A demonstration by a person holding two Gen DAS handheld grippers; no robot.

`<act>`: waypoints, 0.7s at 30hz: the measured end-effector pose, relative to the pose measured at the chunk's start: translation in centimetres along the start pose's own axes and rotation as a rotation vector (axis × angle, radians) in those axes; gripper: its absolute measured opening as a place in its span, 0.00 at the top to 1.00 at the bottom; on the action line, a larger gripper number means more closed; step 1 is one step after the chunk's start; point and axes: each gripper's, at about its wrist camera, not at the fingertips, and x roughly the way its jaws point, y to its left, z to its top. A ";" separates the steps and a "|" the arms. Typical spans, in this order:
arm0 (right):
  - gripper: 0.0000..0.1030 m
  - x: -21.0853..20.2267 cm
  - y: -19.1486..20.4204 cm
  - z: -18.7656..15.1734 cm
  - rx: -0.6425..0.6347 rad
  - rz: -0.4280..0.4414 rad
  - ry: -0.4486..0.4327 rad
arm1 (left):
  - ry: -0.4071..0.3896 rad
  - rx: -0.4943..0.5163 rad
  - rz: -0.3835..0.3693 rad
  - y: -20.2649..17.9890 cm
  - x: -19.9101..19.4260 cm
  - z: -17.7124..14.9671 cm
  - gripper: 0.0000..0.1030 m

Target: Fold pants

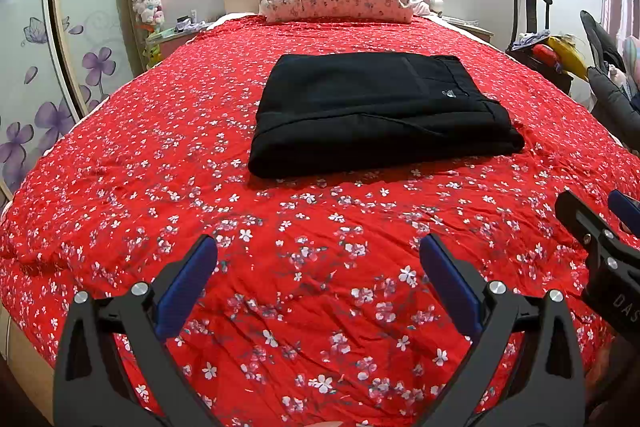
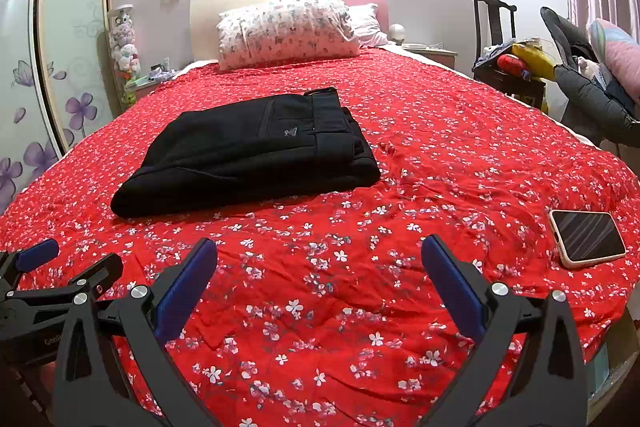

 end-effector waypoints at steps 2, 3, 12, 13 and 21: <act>0.01 0.0 0.0 0.0 0.000 0.000 0.000 | 0.000 -0.001 0.000 0.0 0.0 0.0 0.02; 0.01 0.0 0.0 0.0 0.000 0.000 0.000 | 0.000 0.000 0.000 0.1 0.0 0.0 0.02; 0.01 0.0 0.0 0.0 0.000 0.000 0.002 | 0.001 -0.002 0.002 0.1 0.0 0.0 0.02; 0.01 0.0 0.0 0.0 0.000 0.000 0.002 | 0.000 -0.003 0.002 0.2 0.0 0.0 0.02; 0.01 0.2 -0.1 0.0 -0.001 0.000 0.004 | 0.006 -0.007 -0.004 0.6 0.1 0.0 0.02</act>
